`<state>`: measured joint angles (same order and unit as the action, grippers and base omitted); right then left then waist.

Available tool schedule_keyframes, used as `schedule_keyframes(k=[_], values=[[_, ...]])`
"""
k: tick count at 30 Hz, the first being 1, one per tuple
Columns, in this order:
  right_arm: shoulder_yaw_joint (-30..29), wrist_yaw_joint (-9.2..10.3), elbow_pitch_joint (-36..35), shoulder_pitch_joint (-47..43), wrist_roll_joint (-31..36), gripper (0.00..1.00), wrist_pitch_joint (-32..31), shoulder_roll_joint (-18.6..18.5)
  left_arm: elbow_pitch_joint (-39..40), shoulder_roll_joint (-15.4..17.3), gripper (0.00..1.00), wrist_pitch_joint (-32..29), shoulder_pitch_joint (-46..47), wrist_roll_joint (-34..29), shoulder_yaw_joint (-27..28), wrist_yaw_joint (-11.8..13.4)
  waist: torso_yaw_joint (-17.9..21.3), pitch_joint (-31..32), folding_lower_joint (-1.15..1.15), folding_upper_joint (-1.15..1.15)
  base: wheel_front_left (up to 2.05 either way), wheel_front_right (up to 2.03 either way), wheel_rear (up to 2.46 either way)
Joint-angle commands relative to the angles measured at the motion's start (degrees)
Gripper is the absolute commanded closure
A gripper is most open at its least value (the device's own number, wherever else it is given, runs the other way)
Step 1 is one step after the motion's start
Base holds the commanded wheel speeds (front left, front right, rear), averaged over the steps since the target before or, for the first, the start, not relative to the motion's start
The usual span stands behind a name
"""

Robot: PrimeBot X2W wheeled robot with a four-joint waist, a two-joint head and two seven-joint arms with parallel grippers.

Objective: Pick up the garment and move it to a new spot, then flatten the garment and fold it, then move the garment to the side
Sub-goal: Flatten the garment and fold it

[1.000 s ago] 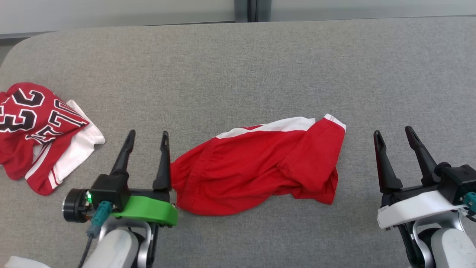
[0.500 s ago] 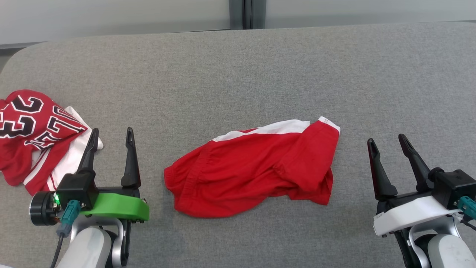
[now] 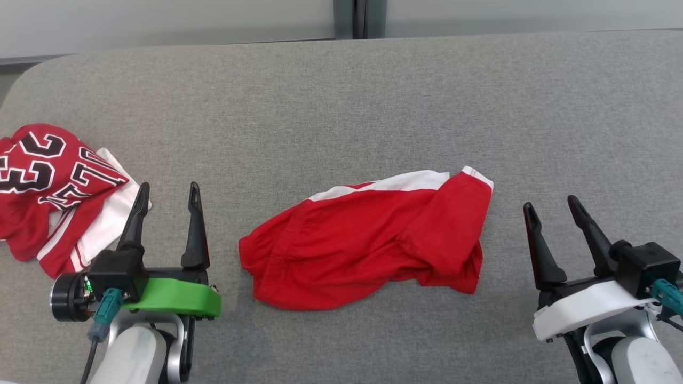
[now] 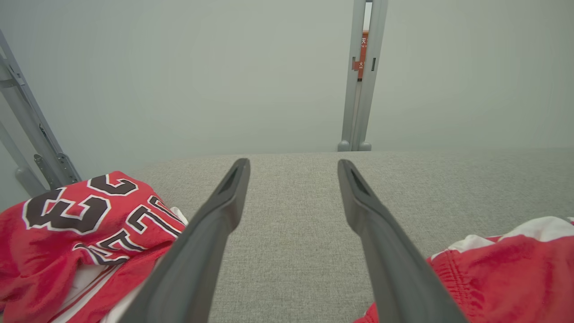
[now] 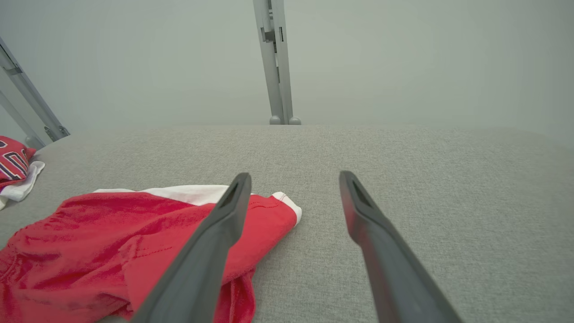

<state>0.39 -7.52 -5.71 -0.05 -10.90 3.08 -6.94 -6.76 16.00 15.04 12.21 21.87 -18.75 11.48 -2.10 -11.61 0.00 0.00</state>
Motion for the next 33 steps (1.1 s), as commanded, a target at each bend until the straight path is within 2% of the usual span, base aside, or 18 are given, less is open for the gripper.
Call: schedule_keyframes(k=[1, 5, 12, 17, 18, 19, 20, 21, 25, 33], values=[[0.8, 0.06, 0.3, 0.0, -0.1, 0.00, -0.6, -0.5, 0.0, -0.2, 0.00, 0.2, 0.4, -0.3, 0.2, -0.5, -0.5, -0.6, 0.00, 0.00, 0.00, 0.00, 0.00], [5.5, 0.06, 1.5, 1.7, -0.4, 0.00, -2.2, -2.0, 0.4, -1.1, 0.00, 0.2, 2.0, -1.1, 0.0, -1.0, -1.7, -2.0, 0.00, 0.00, 0.00, 0.00, 0.00], [17.2, 0.07, 5.4, 5.9, -0.7, 0.00, -7.3, -4.2, 0.6, -2.7, 0.00, 0.2, 3.9, -2.7, -0.4, -1.8, -3.6, -3.8, 0.00, 0.00, 0.00, 0.00, 0.00], [20.7, 0.07, 8.0, 8.5, 1.5, 0.00, -10.6, -4.8, 0.8, -3.6, 0.00, 0.2, 4.1, -3.5, -0.1, -2.3, -4.3, -4.2, 0.00, 0.00, 0.00, 0.00, 0.00], [20.7, 0.07, 8.3, 8.9, 1.9, 0.09, -11.2, -4.7, 0.8, -3.7, 0.00, 0.2, 4.1, -3.6, 0.0, -2.3, -4.5, -4.4, 0.00, 0.00, 0.00, 0.00, 0.00], [20.7, 0.07, 8.7, 9.0, 2.1, 0.55, -11.8, -4.6, 0.8, -3.8, 0.00, 0.2, 4.1, -3.6, 0.2, -2.5, -4.6, -4.4, 0.00, 0.00, 0.00, 0.00, 0.00], [20.6, 0.06, 8.8, 9.2, 2.3, 0.60, -12.2, -4.5, 0.8, -3.9, 0.00, 0.2, 4.2, -3.7, 0.3, -2.6, -4.6, -4.5, 0.00, 0.00, 0.00, 0.00, 0.00], [20.2, 0.07, 8.7, 9.3, 2.4, 1.00, -12.3, -4.4, 0.9, -4.1, 0.00, 0.2, 4.2, -3.8, 0.4, -2.7, -4.7, -4.6, 0.00, 0.00, 0.00, 0.00, 0.00], [17.1, 0.07, 7.6, 7.5, 2.3, 1.00, -11.6, -3.3, 1.1, -4.4, 0.00, 0.2, 3.9, -4.3, 1.2, -2.9, -4.3, -4.9, 0.00, 0.00, 0.00, 0.00, 0.00], [5.8, 0.07, 3.3, 1.8, 1.1, 1.00, -8.2, 1.6, 1.4, -4.3, 0.00, 0.2, 2.8, -5.3, 2.3, -3.3, -1.5, -5.1, 0.00, 0.00, 0.00, 0.00, 0.00]])
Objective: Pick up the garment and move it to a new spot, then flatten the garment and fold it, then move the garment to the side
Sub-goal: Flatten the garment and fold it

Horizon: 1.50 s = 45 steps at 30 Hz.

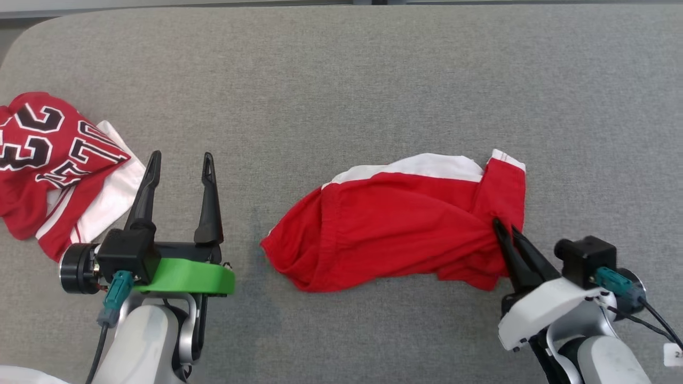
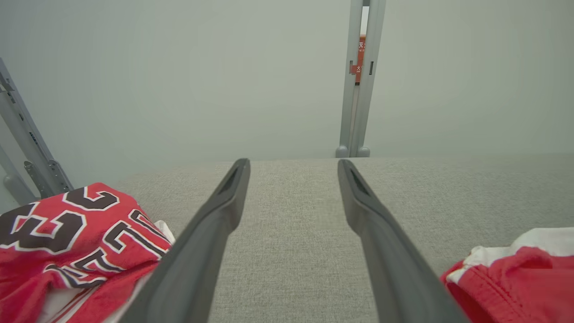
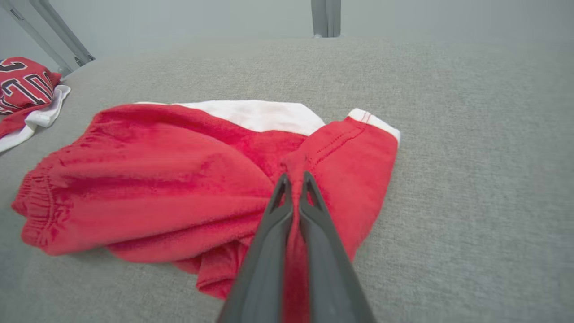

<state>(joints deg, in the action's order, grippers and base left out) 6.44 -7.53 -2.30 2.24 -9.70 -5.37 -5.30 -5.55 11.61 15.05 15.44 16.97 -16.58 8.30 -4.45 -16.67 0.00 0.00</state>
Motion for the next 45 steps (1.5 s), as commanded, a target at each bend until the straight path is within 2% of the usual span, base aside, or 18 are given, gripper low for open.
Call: schedule_keyframes(k=[1, 4, 5, 7, 8, 9, 17, 23, 26, 28, 35, 45], values=[[-1.2, 0.08, -0.5, -1.4, -0.5, 1.00, 0.8, 0.5, 0.1, 0.3, 0.00, 0.2, -0.5, -0.5, 0.3, -0.2, 1.4, -0.1, 0.00, 0.00, 0.00, 0.00, 0.00], [-3.2, 0.08, -0.9, -3.2, -2.0, 1.00, 2.6, 1.5, 0.1, 0.6, 0.00, 0.1, -0.6, -0.8, 0.5, -0.2, 3.0, -0.1, 0.00, 0.00, 0.00, 0.00, 0.00], [-3.4, 0.08, -0.8, -3.6, -2.6, 0.94, 2.9, 1.7, 0.1, 0.7, 0.00, 0.1, -0.5, -0.8, 0.6, -0.3, 3.4, -0.1, 0.00, 0.00, 0.00, 0.00, 0.00], [-4.3, 0.08, -0.4, -4.1, -3.1, 0.49, 3.9, 2.0, 0.0, 0.9, 0.00, 0.1, -0.4, -0.8, 0.5, -0.4, 4.1, -0.2, 0.00, 0.00, 0.00, 0.00, 0.00], [-4.9, 0.08, 0.1, -4.4, -3.8, 0.07, 4.1, 2.1, -0.1, 1.0, 0.00, 0.1, -0.2, -0.8, 0.5, -0.5, 4.4, -0.3, 0.00, 0.00, 0.00, 0.00, 0.00], [-5.5, 0.08, 0.5, -4.6, -4.1, 0.00, 4.5, 2.1, -0.2, 1.0, 0.00, 0.1, -0.1, -0.9, 0.5, -0.5, 4.6, -0.3, 0.00, 0.00, 0.00, 0.00, 0.00], [-10.0, 0.07, 4.1, -5.7, -7.6, 0.00, 8.3, 2.4, -0.1, 1.5, 0.00, 0.1, -0.4, -0.7, 0.5, -0.1, 5.7, -0.2, 0.00, 0.00, 0.00, 0.00, 0.00], [-12.2, 0.07, 2.9, -3.9, -5.0, 0.00, 12.2, 2.3, -0.3, 1.4, 0.00, 0.0, -1.2, -0.1, 0.7, 0.5, 6.0, 0.5, 0.00, 0.00, 0.00, 0.00, 0.00], [-11.4, 0.07, 0.4, -3.1, -2.0, 0.00, 12.9, 2.3, -0.1, 1.2, 0.00, 0.0, -1.9, 0.1, 0.7, 0.9, 5.9, 1.1, 0.00, 0.00, 0.00, 0.00, 0.00], [-8.1, 0.07, -2.6, -0.9, 0.8, 0.00, 11.9, 0.0, 0.3, 0.8, 0.00, 0.0, -2.7, 0.3, 0.2, 1.3, 5.3, 2.0, 0.00, 0.00, 0.00, 0.00, 0.00], [-3.6, 0.08, -3.3, 0.2, 0.8, 0.00, 10.0, -1.8, 0.1, 0.4, 0.00, -0.1, -4.3, 0.6, -0.9, 1.2, 3.9, 3.2, 0.00, 0.00, 0.00, 0.00, 0.00], [-3.5, 0.08, -3.4, -1.0, 0.3, 0.00, 9.2, -1.4, -0.3, 0.5, 0.00, -0.2, -5.0, 1.0, -1.6, 1.5, 3.4, 3.9, 0.00, 0.00, 0.00, 0.00, 0.00]])
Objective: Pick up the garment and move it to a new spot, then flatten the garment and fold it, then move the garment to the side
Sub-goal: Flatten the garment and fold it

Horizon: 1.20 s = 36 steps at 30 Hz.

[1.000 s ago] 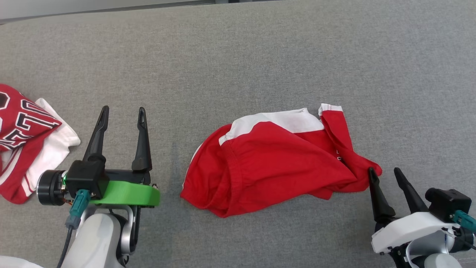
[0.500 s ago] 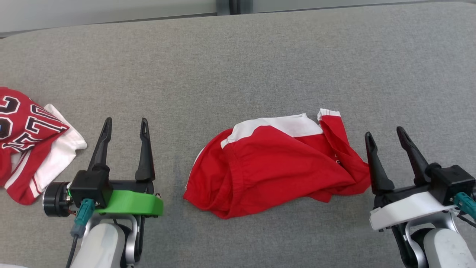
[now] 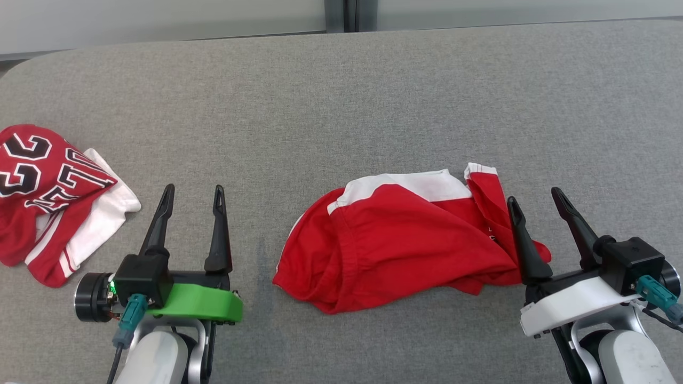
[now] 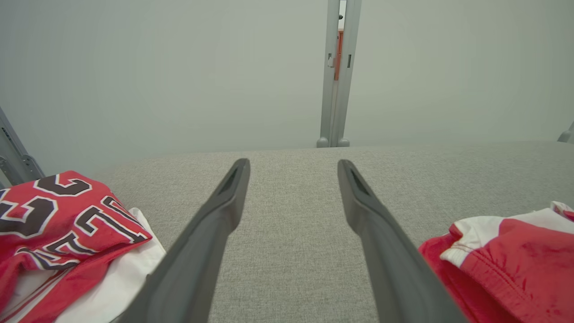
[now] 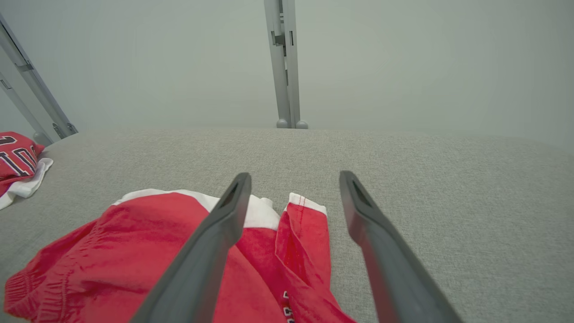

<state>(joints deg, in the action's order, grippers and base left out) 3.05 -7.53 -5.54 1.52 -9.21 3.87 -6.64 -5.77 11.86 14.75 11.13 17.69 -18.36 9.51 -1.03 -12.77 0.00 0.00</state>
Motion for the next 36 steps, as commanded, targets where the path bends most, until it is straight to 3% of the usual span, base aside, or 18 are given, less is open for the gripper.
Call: schedule_keyframes(k=[1, 17, 18, 19, 25, 31, 33, 34, 36], values=[[-0.1, 0.08, -0.2, -0.3, -0.2, 0.00, -0.1, -0.1, 0.0, 0.3, 0.00, 0.0, -0.7, 0.3, 0.1, 0.2, 0.0, 0.0, 0.00, 0.00, 0.00, 0.00, 0.00], [3.1, 0.08, 7.8, 2.6, -4.1, 0.03, -6.8, -5.8, 0.4, -0.5, 0.00, 0.1, 3.1, -0.5, -0.9, 0.3, -1.5, -4.8, 0.00, 0.00, 0.00, 0.00, 0.00], [3.2, 0.08, 8.1, 2.9, -4.5, 0.55, -7.2, -6.0, 0.3, -0.6, 0.00, 0.2, 3.1, -0.5, -0.8, 0.3, -1.5, -4.9, 0.00, 0.00, 0.00, 0.00, 0.00], [3.3, 0.08, 8.6, 3.0, -4.9, 1.00, -7.5, -6.1, 0.2, -0.7, 0.00, 0.2, 3.2, -0.5, -0.8, 0.3, -1.5, -5.0, 0.00, 0.00, 0.00, 0.00, 0.00], [-0.8, 0.08, 9.3, 2.8, -6.1, 1.00, -6.4, -5.0, 0.1, -0.8, 0.00, 0.4, 3.1, -0.7, -0.4, 0.5, -0.7, -5.2, 0.00, 0.00, 0.00, 0.00, 0.00], [-8.5, 0.08, 12.0, 0.7, -8.7, 1.00, -4.3, -1.0, 0.2, -0.3, 0.00, 0.4, 3.4, -0.8, -0.2, 0.4, 0.2, -5.3, 0.00, 0.00, 0.00, 0.00, 0.00], [-10.5, 0.08, 13.5, 0.1, -9.4, 0.47, -3.7, 0.3, 0.2, -0.1, 0.00, 0.4, 3.4, -0.9, -0.2, 0.4, 0.4, -5.3, 0.00, 0.00, 0.00, 0.00, 0.00], [-11.3, 0.08, 14.2, 0.1, -9.7, 0.00, -3.2, 0.8, 0.2, 0.0, 0.00, 0.4, 3.3, -0.9, -0.1, 0.5, 0.6, -5.3, 0.00, 0.00, 0.00, 0.00, 0.00], [-12.4, 0.07, 14.9, 0.7, -9.6, 0.00, -1.1, 1.3, 0.2, 0.2, 0.00, 0.4, 3.1, -0.9, 0.0, 0.6, 0.9, -5.3, 0.00, 0.00, 0.00, 0.00, 0.00]])
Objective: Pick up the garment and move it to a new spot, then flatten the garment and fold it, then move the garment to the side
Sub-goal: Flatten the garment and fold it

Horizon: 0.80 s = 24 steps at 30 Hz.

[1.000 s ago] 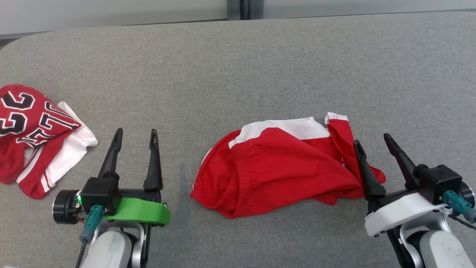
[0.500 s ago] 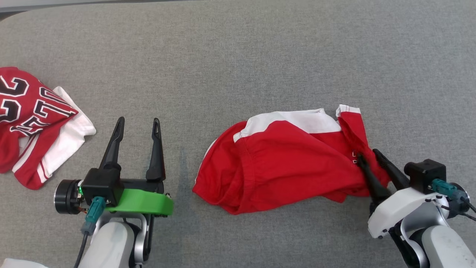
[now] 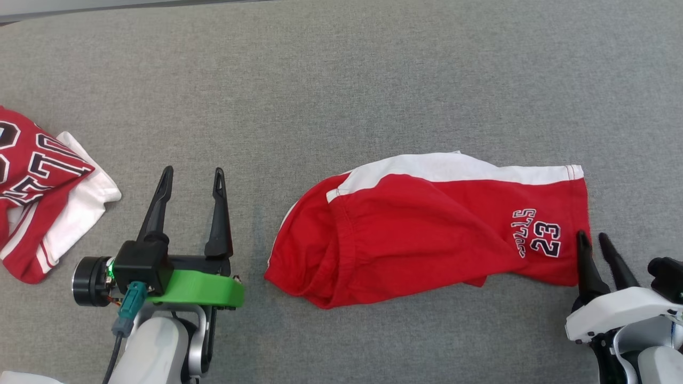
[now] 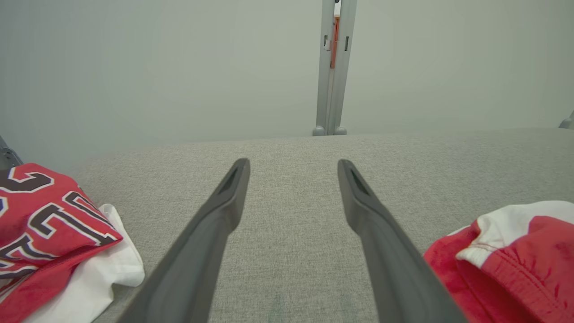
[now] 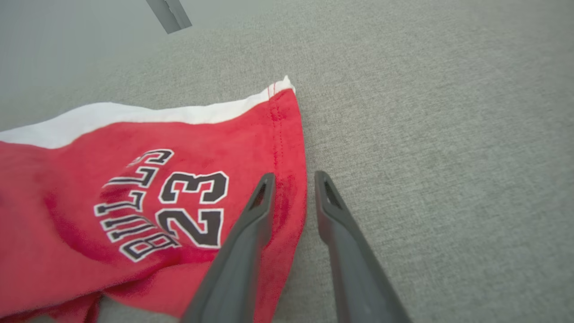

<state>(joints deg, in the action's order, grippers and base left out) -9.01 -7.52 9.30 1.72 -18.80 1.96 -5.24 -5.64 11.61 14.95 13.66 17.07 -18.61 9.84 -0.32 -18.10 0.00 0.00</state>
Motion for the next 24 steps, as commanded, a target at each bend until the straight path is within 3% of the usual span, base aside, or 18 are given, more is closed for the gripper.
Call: schedule_keyframes(k=[1, 8, 18, 24], values=[[-0.4, 0.06, 0.1, 0.9, 0.0, 0.00, 2.0, 0.0, 0.1, 0.5, 0.00, 0.2, 0.5, -0.2, 0.2, 0.3, 0.2, 0.1, 0.00, 0.00, 0.00, 0.00, 0.00], [0.6, 0.06, -5.2, 2.6, 5.3, 0.00, 8.6, -1.4, 0.1, 0.8, 0.00, 0.2, -0.5, 0.0, 0.6, 0.8, 0.5, 1.6, 0.00, 0.00, 0.00, 0.00, 0.00], [6.8, 0.06, -16.6, -1.0, 6.6, 0.00, 4.7, -1.8, -0.4, 1.1, 0.00, 0.3, -2.4, 0.7, 0.3, 0.8, -0.3, 4.9, 0.00, 0.00, 0.00, 0.00, 0.00], [7.5, 0.06, -19.7, -3.3, 6.3, 0.00, 3.2, -0.7, -0.3, 1.5, 0.00, -0.2, -3.2, 1.0, 0.3, 1.4, -0.3, 5.7, 0.00, 0.00, 0.00, 0.00, 0.00]])
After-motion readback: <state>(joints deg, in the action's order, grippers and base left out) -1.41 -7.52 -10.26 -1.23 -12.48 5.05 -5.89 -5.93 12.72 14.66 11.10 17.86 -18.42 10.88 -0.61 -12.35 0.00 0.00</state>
